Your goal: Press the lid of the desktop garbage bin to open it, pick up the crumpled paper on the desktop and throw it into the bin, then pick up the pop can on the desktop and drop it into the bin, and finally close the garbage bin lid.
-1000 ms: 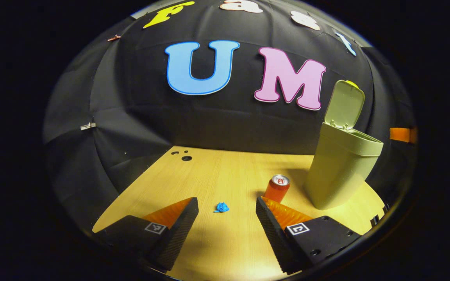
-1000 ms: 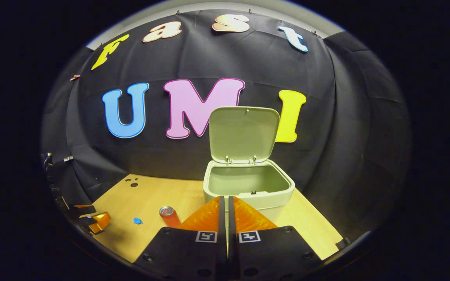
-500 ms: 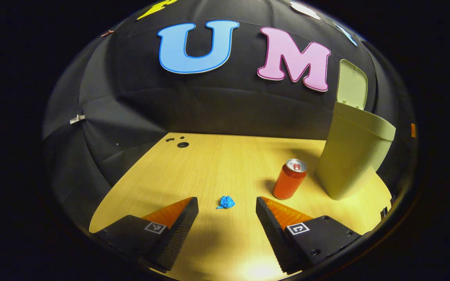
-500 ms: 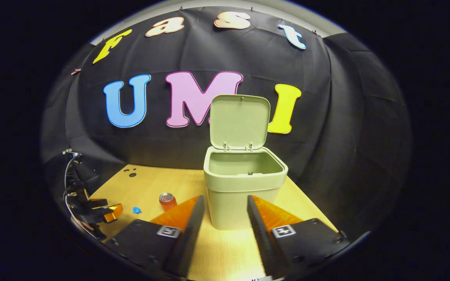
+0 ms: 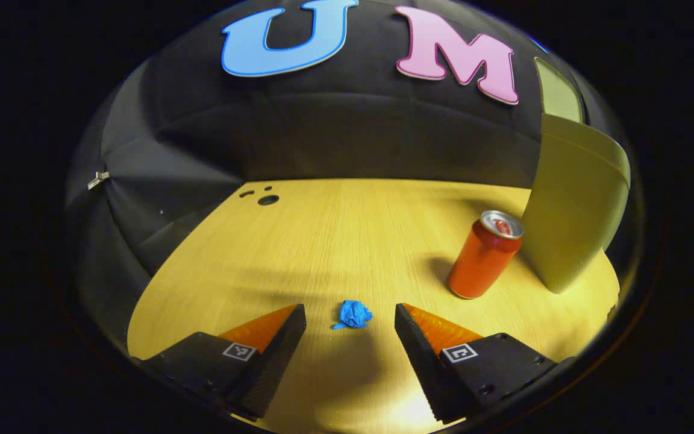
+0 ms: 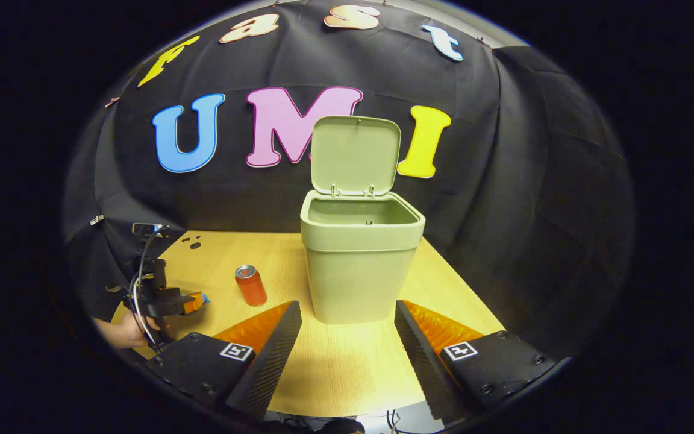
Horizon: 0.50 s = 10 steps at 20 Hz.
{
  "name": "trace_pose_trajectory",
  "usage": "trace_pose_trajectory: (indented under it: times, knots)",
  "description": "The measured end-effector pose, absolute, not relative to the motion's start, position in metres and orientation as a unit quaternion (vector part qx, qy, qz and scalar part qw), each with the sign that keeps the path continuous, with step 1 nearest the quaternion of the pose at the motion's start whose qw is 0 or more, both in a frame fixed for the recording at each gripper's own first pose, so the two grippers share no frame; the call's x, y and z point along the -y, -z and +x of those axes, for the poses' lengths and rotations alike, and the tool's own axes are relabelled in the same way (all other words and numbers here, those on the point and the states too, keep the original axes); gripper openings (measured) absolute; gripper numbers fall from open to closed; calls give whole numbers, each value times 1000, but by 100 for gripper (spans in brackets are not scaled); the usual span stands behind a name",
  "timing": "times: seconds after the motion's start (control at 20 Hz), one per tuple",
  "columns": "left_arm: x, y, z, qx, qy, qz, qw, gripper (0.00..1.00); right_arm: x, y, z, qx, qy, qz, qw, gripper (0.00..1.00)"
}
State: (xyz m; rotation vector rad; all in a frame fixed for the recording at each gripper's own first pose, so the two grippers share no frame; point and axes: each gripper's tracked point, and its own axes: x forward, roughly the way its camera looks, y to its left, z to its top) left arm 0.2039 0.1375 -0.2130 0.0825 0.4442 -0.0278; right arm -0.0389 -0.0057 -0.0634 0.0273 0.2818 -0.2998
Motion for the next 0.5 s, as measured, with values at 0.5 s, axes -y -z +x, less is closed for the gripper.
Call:
trace_pose_trajectory:
  times: [0.5]
  knots:
    - [-140,249,234,-252,18,51,966,94,1,76,-50,-165,157,11,974,98]
